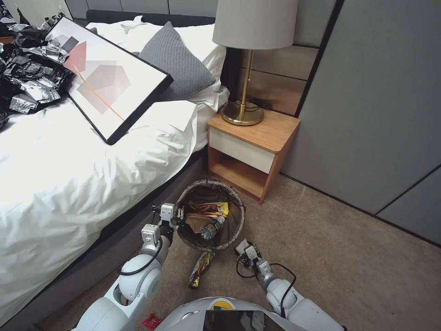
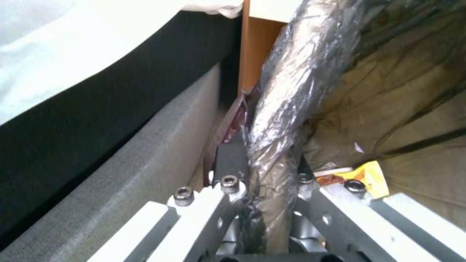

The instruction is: Pick up the trash bin, then pick up the garbage from the floor and place it into the trash bin.

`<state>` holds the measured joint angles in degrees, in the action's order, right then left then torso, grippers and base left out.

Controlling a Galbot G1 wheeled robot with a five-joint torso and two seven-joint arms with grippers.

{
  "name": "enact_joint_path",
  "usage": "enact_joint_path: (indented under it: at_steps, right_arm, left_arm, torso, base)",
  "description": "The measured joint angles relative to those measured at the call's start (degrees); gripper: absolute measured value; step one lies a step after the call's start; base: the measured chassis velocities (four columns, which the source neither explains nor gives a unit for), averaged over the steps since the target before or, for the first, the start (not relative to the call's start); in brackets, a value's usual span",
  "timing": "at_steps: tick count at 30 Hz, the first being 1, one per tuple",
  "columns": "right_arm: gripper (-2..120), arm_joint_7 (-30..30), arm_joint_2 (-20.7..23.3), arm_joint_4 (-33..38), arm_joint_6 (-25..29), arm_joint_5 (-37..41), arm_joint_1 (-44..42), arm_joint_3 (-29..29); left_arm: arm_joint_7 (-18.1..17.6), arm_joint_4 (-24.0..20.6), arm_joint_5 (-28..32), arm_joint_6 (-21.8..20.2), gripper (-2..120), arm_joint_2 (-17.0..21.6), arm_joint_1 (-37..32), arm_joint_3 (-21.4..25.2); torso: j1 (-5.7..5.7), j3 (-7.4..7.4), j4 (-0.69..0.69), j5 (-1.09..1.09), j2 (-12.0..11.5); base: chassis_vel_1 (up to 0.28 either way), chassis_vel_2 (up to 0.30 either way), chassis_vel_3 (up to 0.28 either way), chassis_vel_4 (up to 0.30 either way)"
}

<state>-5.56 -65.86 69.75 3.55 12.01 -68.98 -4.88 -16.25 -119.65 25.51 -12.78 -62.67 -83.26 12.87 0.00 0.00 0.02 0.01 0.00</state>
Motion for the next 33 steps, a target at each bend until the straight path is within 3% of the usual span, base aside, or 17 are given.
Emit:
enact_joint_path:
  at_steps: [4, 5, 7, 12, 18, 27, 33]
  right_arm:
    - [51, -0.2, 0.2, 0.8, -0.1, 0.1, -0.4, 0.1]
    - [43, -0.4, 0.5, 1.2, -0.2, 0.2, -0.7, 0.3]
    - [42, -0.4, 0.5, 1.4, -0.2, 0.2, -0.8, 0.3]
    - [19, -0.9, 1.4, 3.1, -0.5, 0.4, -1.9, 0.7]
    - [0, -1.1, 1.7, 3.8, -0.6, 0.5, -2.3, 0.9]
    - [0, -1.5, 1.9, 4.8, -0.4, 0.5, -2.6, 1.5]
    - [0, -3.0, 4.5, 11.3, -0.8, 2.1, -4.5, 6.2]
  left_arm:
    - [0.0, 0.2, 0.0, 0.0, 3, 0.0, 0.1, -0.1]
    - [0.0, 0.2, 0.0, 0.0, 3, 0.0, 0.3, -0.2]
    - [0.0, 0.2, 0.0, 0.0, 3, 0.0, 0.3, -0.3]
    - [-0.1, 0.4, 0.2, 0.0, 3, 0.0, 0.7, -0.6]
    - [-0.2, 0.4, 0.2, 0.0, 3, 0.1, 0.8, -1.0]
    - [-0.3, 0.3, 0.3, 0.0, 3, 0.1, 0.8, -1.0]
    - [-0.3, 0.3, 0.3, 0.0, 3, 0.2, 0.7, -0.9]
  torso:
    - [0.00, 0.00, -0.02, 0.00, 0.0]
    - [0.00, 0.00, -0.02, -0.01, 0.0]
    - [0.00, 0.00, -0.03, -0.01, 0.0]
    - [0.00, 0.01, -0.04, 0.00, 0.0]
    - [0.00, 0.01, -0.05, -0.01, 0.0]
    - [0.00, 0.01, -0.03, -0.01, 0.0]
    - [0.00, 0.00, -0.02, 0.01, 0.0]
  base:
    - [0.000, 0.000, 0.000, 0.000]
    - [0.000, 0.000, 0.000, 0.000]
    - [0.000, 0.000, 0.000, 0.000]
    - [0.000, 0.000, 0.000, 0.000]
    - [0.000, 0.000, 0.000, 0.000]
    - [0.000, 0.000, 0.000, 0.000]
    - [0.000, 0.000, 0.000, 0.000]
